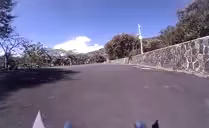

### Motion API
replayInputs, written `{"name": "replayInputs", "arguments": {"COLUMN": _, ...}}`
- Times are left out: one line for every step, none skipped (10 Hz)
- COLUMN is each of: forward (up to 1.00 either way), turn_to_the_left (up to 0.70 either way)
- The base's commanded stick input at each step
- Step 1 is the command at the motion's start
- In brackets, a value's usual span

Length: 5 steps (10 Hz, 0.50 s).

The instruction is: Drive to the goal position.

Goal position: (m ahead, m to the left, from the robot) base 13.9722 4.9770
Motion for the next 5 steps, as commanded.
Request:
{"name": "replayInputs", "arguments": {"forward": 0.70, "turn_to_the_left": 0.00}}
{"name": "replayInputs", "arguments": {"forward": 0.70, "turn_to_the_left": 0.00}}
{"name": "replayInputs", "arguments": {"forward": 0.70, "turn_to_the_left": 0.00}}
{"name": "replayInputs", "arguments": {"forward": 0.70, "turn_to_the_left": 0.00}}
{"name": "replayInputs", "arguments": {"forward": 0.70, "turn_to_the_left": 0.00}}
